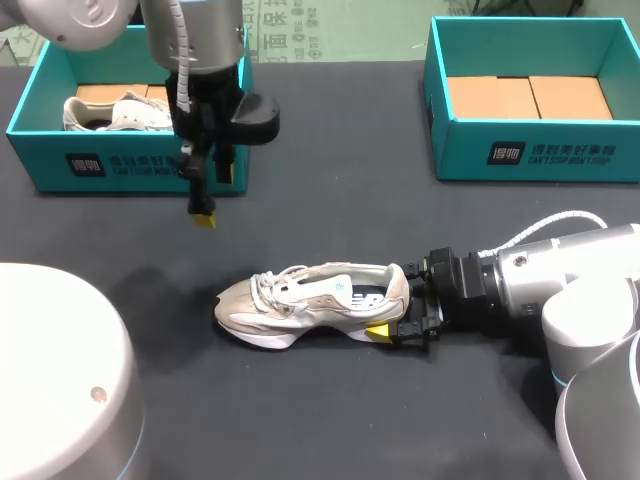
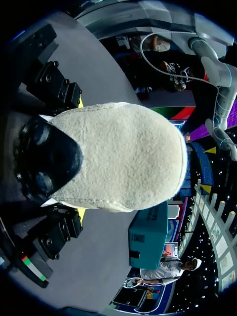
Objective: Take the shoe out of the shoebox, open the shoe tongue, remove and reinsert the insole, then place the shoe into the shoebox
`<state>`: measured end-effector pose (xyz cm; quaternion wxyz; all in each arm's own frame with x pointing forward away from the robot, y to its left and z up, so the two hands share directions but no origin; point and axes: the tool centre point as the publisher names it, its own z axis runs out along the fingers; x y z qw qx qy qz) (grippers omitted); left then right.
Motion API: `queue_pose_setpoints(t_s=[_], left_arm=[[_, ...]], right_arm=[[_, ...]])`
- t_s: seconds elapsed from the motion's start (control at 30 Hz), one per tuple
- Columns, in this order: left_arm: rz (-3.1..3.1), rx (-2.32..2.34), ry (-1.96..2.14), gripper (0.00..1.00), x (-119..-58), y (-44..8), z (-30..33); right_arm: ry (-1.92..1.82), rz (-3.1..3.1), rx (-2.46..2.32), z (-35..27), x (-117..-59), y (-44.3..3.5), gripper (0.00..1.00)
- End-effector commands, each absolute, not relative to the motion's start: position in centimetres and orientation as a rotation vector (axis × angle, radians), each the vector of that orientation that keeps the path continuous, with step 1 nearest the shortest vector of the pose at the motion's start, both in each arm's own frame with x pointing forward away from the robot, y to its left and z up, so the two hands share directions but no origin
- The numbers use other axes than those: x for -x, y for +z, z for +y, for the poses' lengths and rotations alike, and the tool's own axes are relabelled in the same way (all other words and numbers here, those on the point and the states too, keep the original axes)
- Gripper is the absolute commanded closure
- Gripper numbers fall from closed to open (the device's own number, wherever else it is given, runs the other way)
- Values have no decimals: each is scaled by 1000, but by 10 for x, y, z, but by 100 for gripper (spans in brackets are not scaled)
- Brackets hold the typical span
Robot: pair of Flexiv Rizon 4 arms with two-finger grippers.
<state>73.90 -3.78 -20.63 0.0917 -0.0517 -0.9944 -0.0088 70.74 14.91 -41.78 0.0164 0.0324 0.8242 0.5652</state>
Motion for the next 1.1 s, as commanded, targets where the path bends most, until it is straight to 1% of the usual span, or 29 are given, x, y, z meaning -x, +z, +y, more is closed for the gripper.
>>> queue_pose_setpoints(t_s=[0.03, 0.23, 0.5, 0.6, 1.0, 1.1], left_arm=[[-2888, -641, 167, 0, -731, -213, -46], [-2860, -889, 190, 0, -723, -215, -56], [-2803, -1149, 117, 0, -719, -222, -73], [-2810, -1171, 63, 0, -716, -228, -83], [-2810, -1171, 63, 0, -716, -228, -83], [-2700, -1353, 103, 0, -707, -227, -92]], right_arm=[[1753, 2566, -102, 154, -709, -422, 100], [1753, 2566, -102, 154, -709, -422, 100], [1753, 2566, -102, 154, -709, -422, 100], [1753, 2566, -102, 154, -709, -422, 100], [1753, 2566, -102, 154, -709, -422, 100], [1753, 2566, -102, 154, -709, -422, 100]])
